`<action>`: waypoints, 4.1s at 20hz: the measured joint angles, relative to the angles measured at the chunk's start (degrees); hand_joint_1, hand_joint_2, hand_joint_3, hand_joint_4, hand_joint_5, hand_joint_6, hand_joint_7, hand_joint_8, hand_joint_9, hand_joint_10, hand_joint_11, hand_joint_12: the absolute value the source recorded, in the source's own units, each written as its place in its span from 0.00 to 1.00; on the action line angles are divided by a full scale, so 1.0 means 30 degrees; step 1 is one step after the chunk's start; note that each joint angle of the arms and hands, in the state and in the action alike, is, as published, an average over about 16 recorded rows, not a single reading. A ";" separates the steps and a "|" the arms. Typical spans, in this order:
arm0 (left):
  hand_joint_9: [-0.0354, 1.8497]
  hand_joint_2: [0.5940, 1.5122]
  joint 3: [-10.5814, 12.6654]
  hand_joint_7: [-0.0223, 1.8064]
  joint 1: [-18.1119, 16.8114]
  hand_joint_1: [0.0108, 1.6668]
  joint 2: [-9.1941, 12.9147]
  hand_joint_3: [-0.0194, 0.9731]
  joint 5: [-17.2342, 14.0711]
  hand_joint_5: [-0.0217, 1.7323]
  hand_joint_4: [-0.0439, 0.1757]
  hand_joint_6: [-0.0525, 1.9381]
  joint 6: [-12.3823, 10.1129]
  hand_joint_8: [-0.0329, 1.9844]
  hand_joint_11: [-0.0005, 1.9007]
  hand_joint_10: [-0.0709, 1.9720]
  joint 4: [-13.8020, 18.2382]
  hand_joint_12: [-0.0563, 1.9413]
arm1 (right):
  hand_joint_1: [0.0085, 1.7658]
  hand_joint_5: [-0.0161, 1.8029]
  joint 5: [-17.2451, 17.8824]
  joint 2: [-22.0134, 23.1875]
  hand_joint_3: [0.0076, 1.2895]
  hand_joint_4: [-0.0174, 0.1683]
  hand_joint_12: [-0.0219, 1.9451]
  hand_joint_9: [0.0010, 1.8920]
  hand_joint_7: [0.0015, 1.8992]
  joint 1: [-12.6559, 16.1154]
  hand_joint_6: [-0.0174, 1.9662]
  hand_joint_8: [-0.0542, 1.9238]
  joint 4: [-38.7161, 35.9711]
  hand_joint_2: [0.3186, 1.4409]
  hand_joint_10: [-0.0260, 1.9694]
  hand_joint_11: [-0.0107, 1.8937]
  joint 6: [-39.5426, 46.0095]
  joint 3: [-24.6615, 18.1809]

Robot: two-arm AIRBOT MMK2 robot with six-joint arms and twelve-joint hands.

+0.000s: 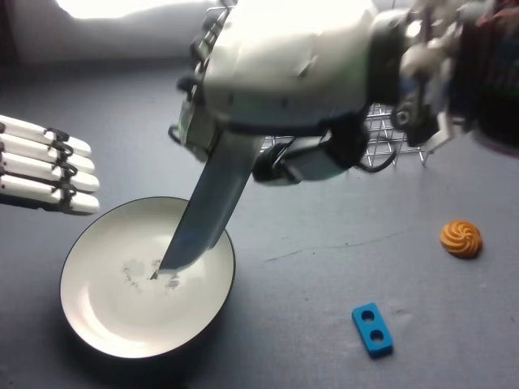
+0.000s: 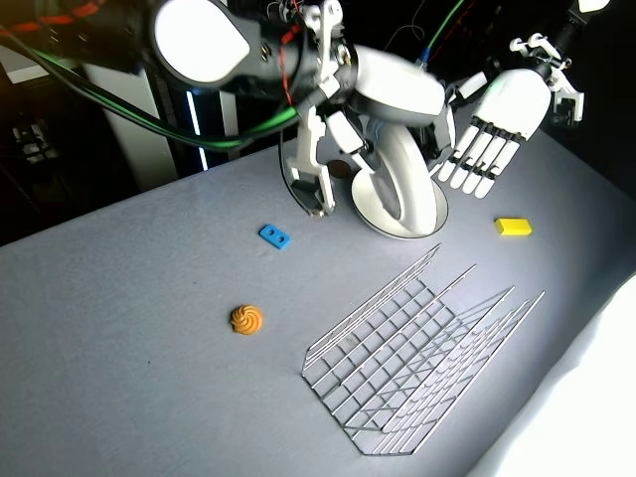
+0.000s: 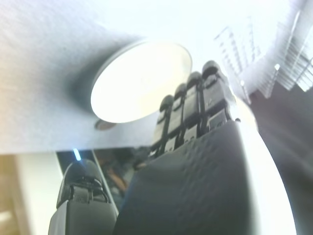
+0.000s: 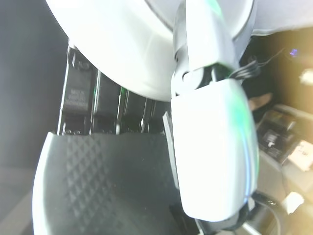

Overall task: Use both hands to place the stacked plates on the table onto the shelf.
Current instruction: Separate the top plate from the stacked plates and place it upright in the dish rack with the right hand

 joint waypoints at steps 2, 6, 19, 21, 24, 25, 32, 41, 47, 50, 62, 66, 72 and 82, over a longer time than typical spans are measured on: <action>0.03 0.57 0.0039 0.02 -0.0092 0.01 0.0150 0.04 0.0023 0.02 0.23 0.03 -0.0153 0.01 0.01 0.04 0.0049 0.03 | 0.75 0.56 0.0421 0.0687 0.01 0.08 0.60 0.52 0.57 0.0433 0.45 0.40 -0.0174 0.58 0.57 0.41 0.1012 -0.0235; 0.03 0.58 -0.0046 0.02 -0.0279 0.01 0.0432 0.04 0.0148 0.02 0.23 0.03 -0.0448 0.01 0.01 0.04 0.0143 0.03 | 0.75 0.57 0.1838 0.1801 0.01 0.08 0.60 0.51 0.57 0.1101 0.44 0.40 -0.1304 0.58 0.57 0.41 0.4266 -0.0130; 0.03 0.56 -0.0458 0.02 -0.0673 0.01 0.0621 0.04 0.0655 0.03 0.22 0.03 -0.0698 0.01 0.01 0.04 0.0283 0.03 | 0.75 0.55 0.3465 0.2963 0.01 0.08 0.60 0.50 0.56 0.2178 0.46 0.44 -0.4904 0.58 0.56 0.38 1.5252 0.3222; 0.03 0.56 -0.0527 0.02 -0.0711 0.01 0.0566 0.04 0.0728 0.03 0.22 0.03 -0.0708 0.02 0.01 0.04 0.0340 0.03 | 0.75 0.55 0.2930 0.2933 0.01 0.07 0.60 0.50 0.56 0.2288 0.46 0.44 -0.4858 0.58 0.57 0.38 1.5977 0.3708; 0.03 0.56 -0.0642 0.02 -0.0692 0.01 0.0417 0.04 0.0898 0.03 0.22 0.03 -0.0730 0.02 0.01 0.04 0.0403 0.03 | 0.75 0.55 0.2041 0.2823 0.01 0.06 0.61 0.50 0.56 0.2401 0.46 0.44 -0.4789 0.58 0.57 0.37 1.6716 0.4377; 0.03 0.56 -0.0684 0.02 -0.0654 0.01 0.0352 0.04 0.0968 0.03 0.22 0.03 -0.0738 0.02 0.01 0.04 0.0421 0.03 | 0.75 0.55 0.1787 0.2761 0.01 0.06 0.61 0.50 0.56 0.2426 0.46 0.44 -0.4776 0.58 0.57 0.37 1.6902 0.4599; 0.03 0.55 -0.0936 0.02 -0.0020 0.01 -0.0257 0.04 0.1710 0.02 0.21 0.03 -0.0778 0.02 0.01 0.04 0.0487 0.03 | 0.76 0.54 0.0488 0.1942 0.01 0.06 0.61 0.50 0.56 0.2406 0.46 0.44 -0.4641 0.58 0.55 0.37 1.7759 0.6251; 0.03 0.56 -0.1050 0.02 0.1321 0.01 -0.0981 0.04 0.2833 0.02 0.21 0.03 -0.0835 0.01 0.01 0.04 0.0271 0.03 | 0.76 0.54 -0.0719 0.0259 0.01 0.06 0.60 0.50 0.56 0.1632 0.48 0.46 -0.4320 0.58 0.51 0.37 1.8526 0.8625; 0.03 0.57 -0.1057 0.02 0.2007 0.01 -0.1154 0.04 0.3250 0.02 0.21 0.03 -0.0866 0.01 0.01 0.04 0.0159 0.03 | 0.75 0.53 -0.1076 -0.0956 0.01 0.06 0.61 0.50 0.56 0.1027 0.49 0.47 -0.3920 0.58 0.54 0.38 1.8770 1.0062; 0.03 0.56 -0.1054 0.02 0.2248 0.01 -0.1179 0.04 0.3344 0.02 0.21 0.03 -0.0877 0.01 0.01 0.04 0.0123 0.03 | 0.75 0.53 -0.1153 -0.1458 0.01 0.05 0.61 0.49 0.55 0.0799 0.49 0.46 -0.3685 0.58 0.55 0.37 1.8803 1.0668; 0.02 0.56 -0.0899 0.02 0.2839 0.01 -0.1275 0.04 0.3511 0.03 0.21 0.03 -0.0872 0.01 0.01 0.03 0.0012 0.03 | 0.75 0.53 -0.1782 -0.2421 0.01 0.04 0.63 0.50 0.56 -0.0145 0.47 0.44 -0.2032 0.58 0.53 0.37 1.8540 1.1813; 0.01 0.57 -0.0837 0.02 0.2936 0.01 -0.1301 0.04 0.3535 0.02 0.21 0.03 -0.0869 0.01 0.01 0.02 -0.0021 0.03 | 0.75 0.53 -0.2247 -0.2489 0.01 0.05 0.64 0.51 0.56 -0.0399 0.47 0.44 -0.1400 0.59 0.46 0.36 1.8405 1.1841; 0.01 0.57 -0.0803 0.02 0.2985 0.01 -0.1303 0.04 0.3545 0.02 0.21 0.03 -0.0867 0.01 0.01 0.02 -0.0043 0.03 | 0.72 0.51 -0.2843 -0.2606 0.01 0.05 0.64 0.51 0.55 -0.0545 0.38 0.31 -0.0815 0.61 0.31 0.32 1.8297 1.1852; 0.01 0.57 -0.0794 0.02 0.3042 0.01 -0.1303 0.04 0.3570 0.03 0.21 0.03 -0.0864 0.01 0.01 0.02 -0.0077 0.03 | 0.65 0.47 -0.2918 -0.2563 0.01 0.07 0.64 0.46 0.49 0.0078 0.12 0.06 -0.0581 0.63 0.13 0.21 1.7769 1.1807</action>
